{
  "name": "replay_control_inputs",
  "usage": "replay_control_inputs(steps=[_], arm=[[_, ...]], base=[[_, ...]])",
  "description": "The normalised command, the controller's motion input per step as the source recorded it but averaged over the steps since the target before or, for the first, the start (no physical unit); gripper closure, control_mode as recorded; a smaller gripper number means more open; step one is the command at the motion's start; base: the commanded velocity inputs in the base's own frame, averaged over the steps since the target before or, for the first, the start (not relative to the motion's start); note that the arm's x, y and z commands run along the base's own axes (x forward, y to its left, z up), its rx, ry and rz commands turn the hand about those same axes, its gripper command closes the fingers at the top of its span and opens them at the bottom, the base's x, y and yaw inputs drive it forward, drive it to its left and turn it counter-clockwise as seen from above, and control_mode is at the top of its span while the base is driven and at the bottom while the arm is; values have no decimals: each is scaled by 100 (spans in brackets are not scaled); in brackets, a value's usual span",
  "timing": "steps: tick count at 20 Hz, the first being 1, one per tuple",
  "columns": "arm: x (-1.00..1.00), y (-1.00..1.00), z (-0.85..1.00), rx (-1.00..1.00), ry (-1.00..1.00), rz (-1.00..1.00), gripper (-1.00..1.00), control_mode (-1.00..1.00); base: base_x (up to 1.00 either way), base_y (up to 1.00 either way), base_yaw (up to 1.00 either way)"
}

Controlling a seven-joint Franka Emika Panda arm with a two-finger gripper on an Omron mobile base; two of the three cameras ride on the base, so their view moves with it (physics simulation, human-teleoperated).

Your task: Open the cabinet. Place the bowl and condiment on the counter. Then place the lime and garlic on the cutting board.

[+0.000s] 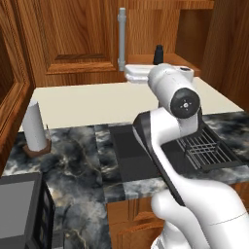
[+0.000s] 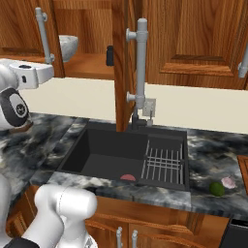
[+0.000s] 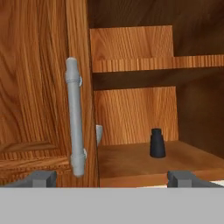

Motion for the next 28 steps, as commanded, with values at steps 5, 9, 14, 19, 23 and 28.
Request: replay_control_inputs(steps=[5, 9, 14, 19, 23, 28], arm=[[2, 24, 0, 0, -8, 12, -100, -100], [19, 18, 0, 0, -5, 7, -100, -100], [24, 11, 1, 0, -2, 0, -100, -100], [21, 13, 0, 0, 0, 0, -100, -100], [23, 5, 0, 0, 0, 0, -100, -100], [26, 0, 0, 0, 0, 0, -100, -100]], base=[[0, 0, 0], [0, 0, 0], [0, 0, 0], [0, 0, 0], [0, 0, 0], [0, 0, 0]])
